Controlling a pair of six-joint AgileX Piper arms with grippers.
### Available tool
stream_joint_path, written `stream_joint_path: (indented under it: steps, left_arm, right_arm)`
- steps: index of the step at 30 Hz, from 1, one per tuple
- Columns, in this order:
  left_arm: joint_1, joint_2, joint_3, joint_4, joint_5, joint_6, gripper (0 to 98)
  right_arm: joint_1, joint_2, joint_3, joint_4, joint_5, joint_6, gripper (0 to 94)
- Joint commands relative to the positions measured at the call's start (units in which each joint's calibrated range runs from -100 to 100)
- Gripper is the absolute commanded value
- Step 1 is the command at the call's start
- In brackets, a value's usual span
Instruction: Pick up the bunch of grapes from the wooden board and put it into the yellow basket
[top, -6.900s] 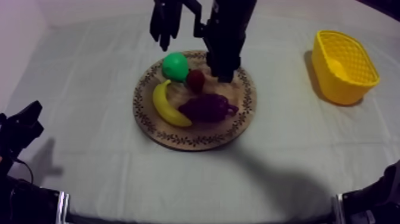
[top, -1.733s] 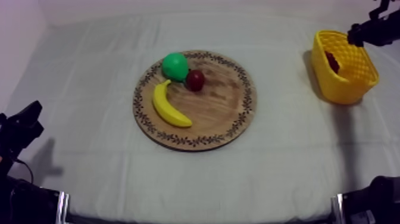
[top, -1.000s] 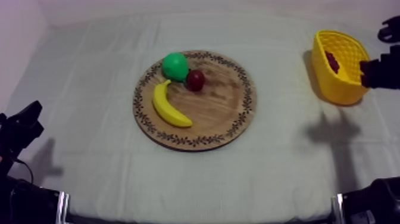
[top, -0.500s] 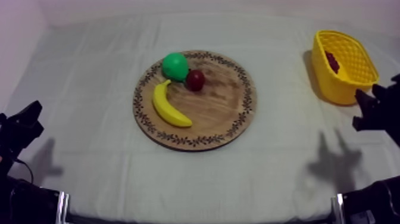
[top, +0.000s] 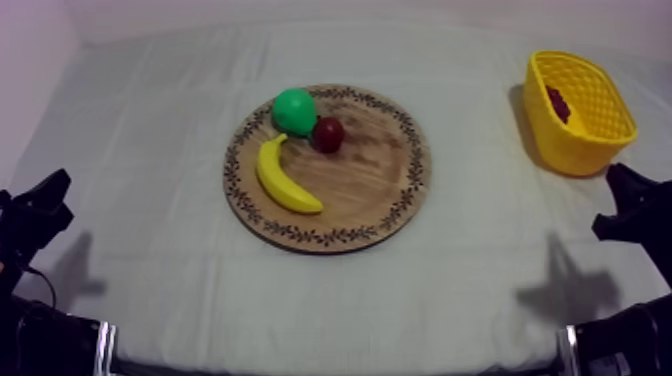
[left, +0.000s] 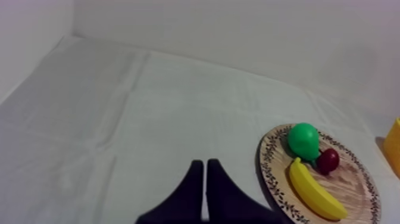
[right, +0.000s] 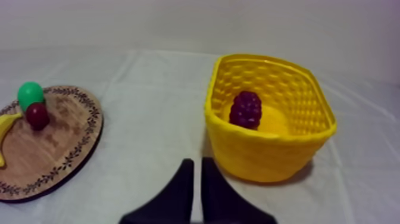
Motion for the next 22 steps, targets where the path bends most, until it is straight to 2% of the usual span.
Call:
stream_joint_path:
  steps: [1, 7, 9, 17, 22]
  left_arm:
    - [0.0, 0.0, 0.0, -0.03, 0.0, 0.0, 0.1]
    - [0.0, 0.0, 0.0, -0.03, 0.0, 0.0, 0.1]
    - [0.0, 0.0, 0.0, -0.03, 0.0, 0.0, 0.1]
    - [0.0, 0.0, 0.0, -0.03, 0.0, 0.0, 0.1]
    - [0.0, 0.0, 0.0, -0.03, 0.0, 0.0, 0.1]
  right_arm:
    - [-0.2, -0.3, 0.1, -0.7, 2.1, 0.6, 0.8]
    - [-0.5, -0.6, 0.1, 0.2, 6.3, -2.9, 0.5]
    - [-0.5, -0.6, 0.1, 0.5, 7.5, -2.6, 0.4]
    - [-0.4, -0.6, 0.1, 0.7, 8.6, 8.6, 0.4]
    - [-0.4, -0.6, 0.1, 0.7, 8.7, 10.1, 0.4]
